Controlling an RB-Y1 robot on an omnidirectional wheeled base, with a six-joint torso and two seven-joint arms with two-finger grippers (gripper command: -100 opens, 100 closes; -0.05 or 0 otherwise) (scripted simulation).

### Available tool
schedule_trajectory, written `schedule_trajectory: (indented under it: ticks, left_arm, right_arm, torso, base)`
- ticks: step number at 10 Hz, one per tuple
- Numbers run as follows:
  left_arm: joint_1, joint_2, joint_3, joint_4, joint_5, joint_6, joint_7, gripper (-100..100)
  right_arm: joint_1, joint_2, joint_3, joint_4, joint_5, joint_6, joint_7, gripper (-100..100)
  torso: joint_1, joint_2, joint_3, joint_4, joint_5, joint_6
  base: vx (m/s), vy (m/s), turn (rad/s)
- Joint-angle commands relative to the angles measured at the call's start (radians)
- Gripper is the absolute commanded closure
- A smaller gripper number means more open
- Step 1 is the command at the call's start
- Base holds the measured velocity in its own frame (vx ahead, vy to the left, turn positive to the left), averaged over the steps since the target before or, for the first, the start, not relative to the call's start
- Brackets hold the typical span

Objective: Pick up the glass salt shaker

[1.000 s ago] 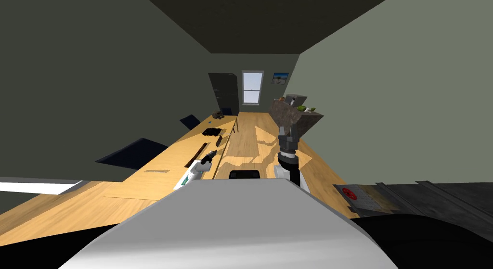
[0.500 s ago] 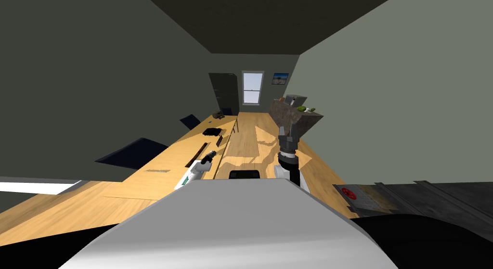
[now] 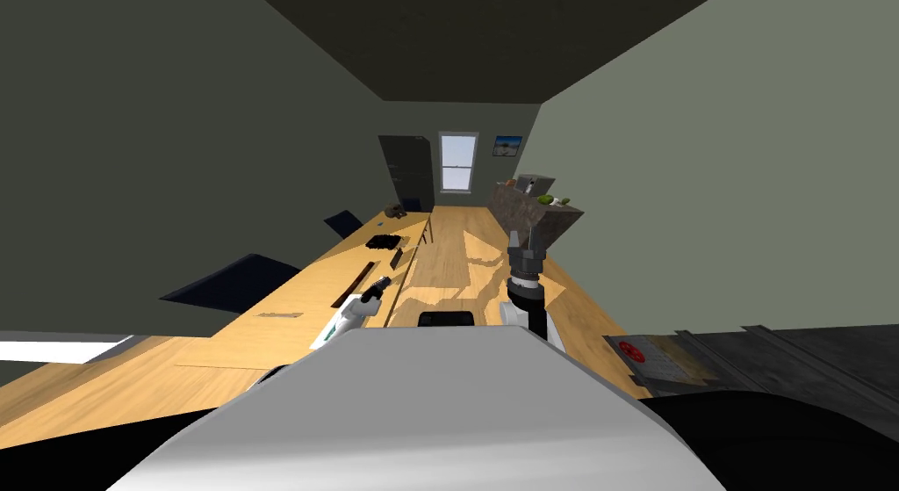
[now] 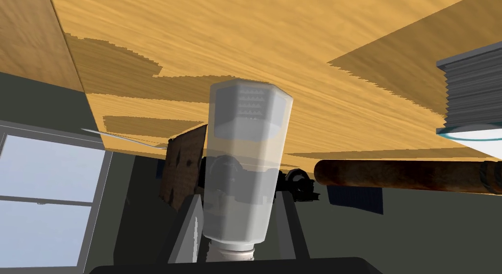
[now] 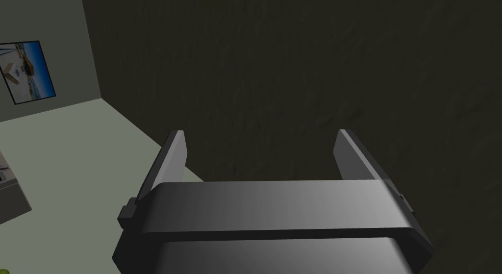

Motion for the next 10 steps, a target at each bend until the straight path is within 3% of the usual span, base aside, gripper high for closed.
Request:
schedule_trajectory:
  ticks: [1,3,4,6,7,8,9,10]
  left_arm:
    - [0.004,0.030,-0.028,0.013,0.021,-0.012,0.022,100]
    - [0.000,0.095,-0.090,0.076,0.073,-0.071,0.082,100]
    - [0.000,0.112,-0.091,0.085,0.073,-0.071,0.082,100]
    - [-0.005,0.180,-0.154,0.158,0.125,-0.130,0.141,100]
    - [-0.005,0.194,-0.154,0.158,0.125,-0.130,0.141,100]
    - [-0.007,0.234,-0.186,0.182,0.150,-0.160,0.171,100]
    - [-0.007,0.235,-0.186,0.194,0.150,-0.160,0.171,100]
    - [-0.009,0.276,-0.217,0.220,0.176,-0.190,0.200,100]
  right_arm:
    - [0.000,0.000,0.000,0.000,0.000,0.000,0.000,0]
    - [0.000,0.000,0.000,0.000,0.000,0.000,0.000,0]
    - [0.000,0.000,0.000,0.000,0.000,0.000,0.000,0]
    - [0.000,0.000,0.000,0.000,0.000,0.000,0.000,0]
    - [0.000,0.000,0.000,0.000,0.000,0.000,0.000,0]
    - [0.000,0.000,0.000,0.000,0.000,0.000,0.000,0]
    - [0.000,0.000,0.000,0.000,0.000,0.000,0.000,0]
    - [0.000,0.000,0.000,0.000,0.000,0.000,0.000,0]
  torso:
    - [0.000,0.000,0.000,0.000,0.000,0.000]
    - [0.002,0.000,0.000,0.000,0.000,0.000]
    - [0.001,0.000,0.000,-0.001,0.001,0.000]
    - [0.002,-0.001,-0.001,-0.001,0.001,-0.001]
    - [0.000,-0.001,-0.001,-0.001,0.001,-0.001]
    - [0.002,-0.001,-0.001,-0.001,0.001,-0.001]
    - [0.002,-0.001,-0.001,-0.001,0.001,-0.001]
    - [0.003,-0.001,-0.001,-0.001,0.001,-0.001]
  base:
    - [-0.006,-0.081,-0.027]
    - [-0.005,-0.093,-0.057]
    - [0.002,-0.082,-0.020]
    - [0.005,-0.106,-0.057]
    - [0.013,-0.086,-0.020]
    - [0.007,-0.082,-0.040]
    - [0.007,-0.060,-0.016]
    - [0.002,-0.066,-0.076]
